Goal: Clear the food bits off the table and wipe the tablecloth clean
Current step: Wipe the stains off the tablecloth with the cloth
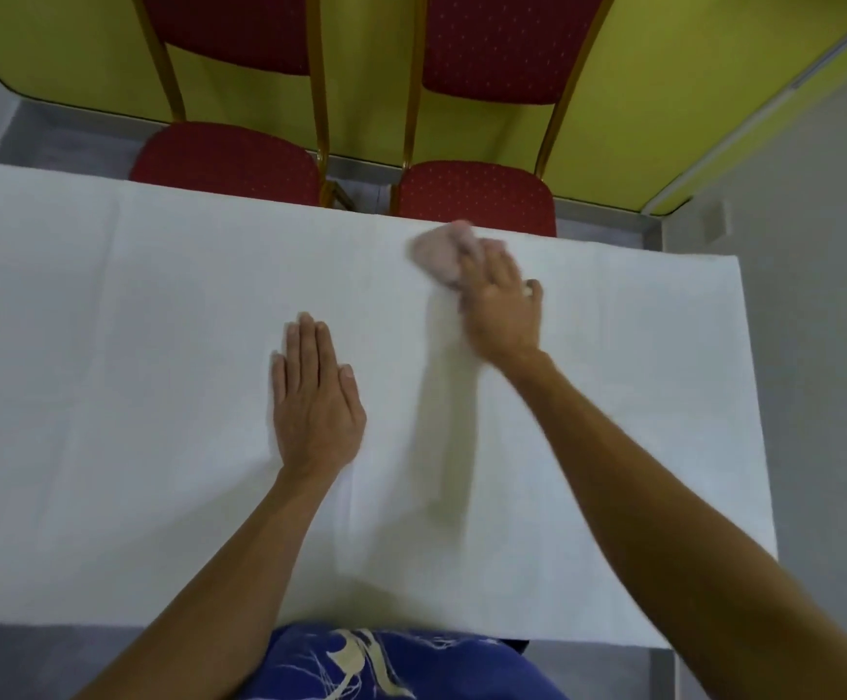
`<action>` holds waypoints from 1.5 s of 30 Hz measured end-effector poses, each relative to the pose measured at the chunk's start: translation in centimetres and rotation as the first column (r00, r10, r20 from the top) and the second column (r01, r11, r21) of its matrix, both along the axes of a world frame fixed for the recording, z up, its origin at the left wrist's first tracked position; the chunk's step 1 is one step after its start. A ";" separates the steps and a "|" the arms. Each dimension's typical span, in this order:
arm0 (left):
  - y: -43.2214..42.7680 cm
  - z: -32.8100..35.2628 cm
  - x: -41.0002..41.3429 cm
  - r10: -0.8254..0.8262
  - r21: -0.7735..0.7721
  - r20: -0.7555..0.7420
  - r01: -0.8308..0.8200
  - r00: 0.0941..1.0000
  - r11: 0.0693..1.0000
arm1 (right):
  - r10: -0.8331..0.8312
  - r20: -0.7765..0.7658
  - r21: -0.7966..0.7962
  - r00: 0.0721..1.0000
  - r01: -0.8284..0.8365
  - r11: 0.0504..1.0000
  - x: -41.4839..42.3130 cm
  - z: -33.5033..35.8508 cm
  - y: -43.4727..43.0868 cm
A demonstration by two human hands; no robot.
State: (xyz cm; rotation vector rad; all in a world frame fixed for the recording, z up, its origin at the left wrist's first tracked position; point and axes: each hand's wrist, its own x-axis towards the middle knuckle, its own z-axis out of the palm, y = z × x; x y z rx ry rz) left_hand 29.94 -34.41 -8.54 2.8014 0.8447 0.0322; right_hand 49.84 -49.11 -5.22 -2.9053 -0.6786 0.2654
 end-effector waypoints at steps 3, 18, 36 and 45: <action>0.0 -0.2 0.0 0.000 -0.018 0.001 0.000 1.000 1.000 | -0.369 -0.036 -0.041 0.929 0.368 0.929 5.8 0.4 -5.1; 0.4 0.0 0.0 -0.009 -0.019 -0.040 0.009 0.999 1.000 | 0.204 -0.022 0.152 0.979 -0.198 0.968 -3.0 0.2 11.0; -12.0 0.7 3.7 -0.277 -0.195 -0.015 0.269 0.961 0.943 | -0.484 -0.067 0.243 0.872 0.485 0.840 -0.1 0.1 -11.9; -11.5 -0.6 3.3 -0.358 -0.030 -0.020 0.358 0.933 0.933 | -0.283 0.169 0.109 0.944 0.267 0.957 -6.4 -0.8 -22.0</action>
